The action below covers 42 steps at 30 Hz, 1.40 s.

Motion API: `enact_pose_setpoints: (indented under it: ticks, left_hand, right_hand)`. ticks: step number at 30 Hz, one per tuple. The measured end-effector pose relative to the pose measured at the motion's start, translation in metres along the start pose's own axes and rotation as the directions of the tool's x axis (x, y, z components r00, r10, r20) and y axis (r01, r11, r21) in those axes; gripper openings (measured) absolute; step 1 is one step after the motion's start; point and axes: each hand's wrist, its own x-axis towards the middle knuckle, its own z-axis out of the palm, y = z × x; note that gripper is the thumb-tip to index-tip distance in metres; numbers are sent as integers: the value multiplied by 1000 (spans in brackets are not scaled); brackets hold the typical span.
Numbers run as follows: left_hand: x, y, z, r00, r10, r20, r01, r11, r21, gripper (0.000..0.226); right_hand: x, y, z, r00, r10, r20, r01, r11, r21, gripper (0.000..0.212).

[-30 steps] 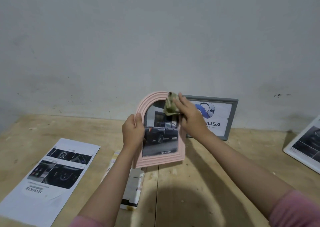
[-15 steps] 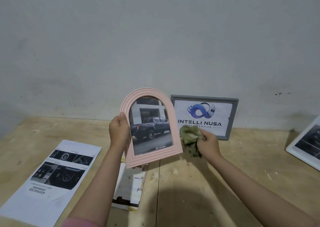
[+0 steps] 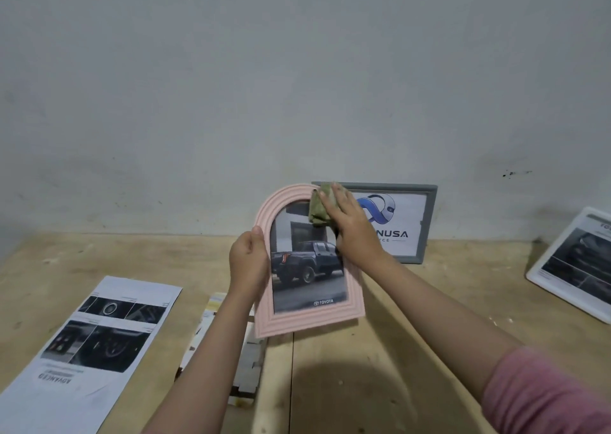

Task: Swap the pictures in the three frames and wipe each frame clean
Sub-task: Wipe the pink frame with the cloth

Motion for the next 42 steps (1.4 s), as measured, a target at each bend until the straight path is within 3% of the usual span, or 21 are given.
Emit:
enact_pose_setpoints:
  ticks: [2, 5, 9, 11, 13, 15, 17, 18, 19, 20, 23, 26, 29, 31, 33, 35, 37, 40, 42]
  left_hand:
    - [2, 2, -3, 995, -64, -81, 59, 996, -72, 44]
    - [7, 7, -7, 976, -103, -191, 76, 986, -145, 44]
    - [18, 7, -22, 962, 18, -274, -17, 1000, 8, 41]
    - [26, 3, -35, 940, 65, -336, -48, 997, 60, 38]
    - [35, -3, -51, 917, 75, -391, -46, 995, 83, 37]
    - [42, -9, -67, 902, 94, -422, -45, 991, 123, 37]
    - [42, -14, -79, 904, 121, -410, -53, 984, 172, 37]
    - [41, -17, -83, 908, 118, -402, -43, 981, 190, 37]
    - [42, -21, -88, 911, 110, -398, -30, 979, 203, 38]
    - [41, -24, -91, 914, 96, -393, -14, 978, 207, 39]
    - [43, -38, -103, 913, 46, -405, 51, 973, 225, 40]
    - [47, -52, -110, 915, 14, -404, 97, 963, 251, 42]
    - [52, -59, -111, 920, -26, -391, 136, 956, 258, 44]
    - [55, -61, -109, 915, -43, -401, 159, 952, 260, 43]
    - [59, -62, -105, 909, -57, -413, 173, 953, 250, 42]
    - [61, -63, -102, 907, -65, -417, 180, 954, 241, 41]
    - [64, -68, -100, 903, -80, -422, 194, 953, 234, 42]
    - [67, -75, -97, 906, -95, -411, 203, 953, 225, 42]
    - [68, -78, -94, 912, -97, -399, 199, 955, 222, 41]
  right_hand:
    - [-15, 5, 3, 996, 87, 1, -87, 991, 99, 93]
    - [-44, 4, 19, 991, 116, 66, -123, 986, 108, 89]
    - [-73, -4, 32, 949, 115, 293, -167, 973, 161, 73]
    - [-76, -4, 31, 854, 195, 482, -307, 937, 165, 56]
    - [-70, -3, 35, 683, 365, 632, -542, 834, 104, 35]
    - [-53, -4, 45, 531, 496, 688, -736, 672, 84, 14]
    - [-34, -7, 54, 399, 515, 759, -886, 430, 174, 13]
    - [-23, -10, 58, 358, 503, 786, -922, 325, 212, 15]
    - [-11, -12, 64, 341, 492, 801, -932, 288, 219, 16]
    - [2, -13, 70, 353, 483, 801, -925, 308, 222, 18]
    - [43, -21, 95, 476, 456, 752, -824, 531, 199, 27]
    - [75, -27, 120, 677, 370, 637, -586, 794, 161, 20]
    - [88, -33, 142, 834, 185, 519, -351, 905, 242, 45]
    - [89, -29, 161, 884, 67, 462, -194, 953, 234, 57]
    - [85, -17, 187, 864, -64, 500, -34, 982, 185, 64]
    - [75, -4, 208, 770, -101, 630, 46, 994, 102, 57]
    - [65, 8, 227, 658, -61, 751, 107, 994, -13, 63]
    - [60, 14, 232, 587, -48, 809, 124, 992, -32, 78]
    - [66, 14, 226, 575, -85, 814, 85, 995, 44, 74]
